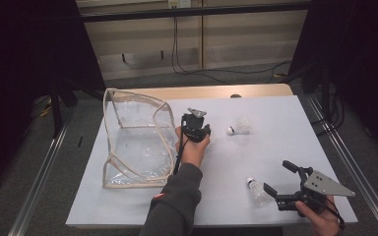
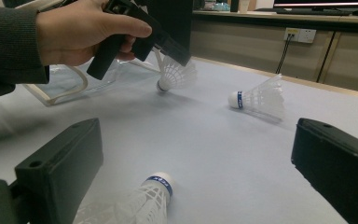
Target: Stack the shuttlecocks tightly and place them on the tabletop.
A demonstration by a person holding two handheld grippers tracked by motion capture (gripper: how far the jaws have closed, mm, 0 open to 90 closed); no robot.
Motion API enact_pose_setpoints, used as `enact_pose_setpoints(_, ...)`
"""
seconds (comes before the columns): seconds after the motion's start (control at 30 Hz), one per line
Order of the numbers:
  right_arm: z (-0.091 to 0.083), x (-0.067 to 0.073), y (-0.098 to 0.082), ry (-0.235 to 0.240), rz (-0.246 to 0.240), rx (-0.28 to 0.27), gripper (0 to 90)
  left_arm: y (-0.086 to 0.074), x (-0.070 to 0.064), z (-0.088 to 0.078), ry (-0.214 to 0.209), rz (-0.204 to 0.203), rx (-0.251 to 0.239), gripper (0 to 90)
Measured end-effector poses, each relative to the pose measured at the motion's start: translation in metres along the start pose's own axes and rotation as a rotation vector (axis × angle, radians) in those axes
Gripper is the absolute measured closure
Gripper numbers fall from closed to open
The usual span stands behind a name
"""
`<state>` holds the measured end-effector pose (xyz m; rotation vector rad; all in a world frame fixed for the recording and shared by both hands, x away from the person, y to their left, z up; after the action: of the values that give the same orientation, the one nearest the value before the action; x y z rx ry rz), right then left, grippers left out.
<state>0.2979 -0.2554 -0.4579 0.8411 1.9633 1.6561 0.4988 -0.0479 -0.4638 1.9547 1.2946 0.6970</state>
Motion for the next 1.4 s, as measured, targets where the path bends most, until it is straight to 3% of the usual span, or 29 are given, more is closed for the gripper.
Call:
enact_pose_setpoints(0.27,0.000,0.000,0.000,0.003,-0.005,0.005,1.4,-0.001,-0.004,0.002,-0.007,0.008,0.001,68.6)
enact_pose_setpoints(1.03,0.000,-0.001,0.000,0.006,-0.007,0.005,1.5,0.001,-0.005,0.009,-0.001,-0.029,0.000,62.6)
enact_pose_setpoints(1.4,0.000,0.000,0.000,0.008,-0.005,0.006,1.5,0.000,-0.008,0.013,-0.020,-0.043,0.009,60.7)
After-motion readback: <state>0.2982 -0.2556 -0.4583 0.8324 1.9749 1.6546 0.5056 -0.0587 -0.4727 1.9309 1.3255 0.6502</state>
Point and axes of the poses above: each handheld gripper's, and its own axes: z roughly forward along the jaws, y roughly out of its top, x roughly to its left, the point moved 8 cm from there along z, roughly forward along the jaws, and after that the axes turned 10 degrees about y, right-handed, at the moved point
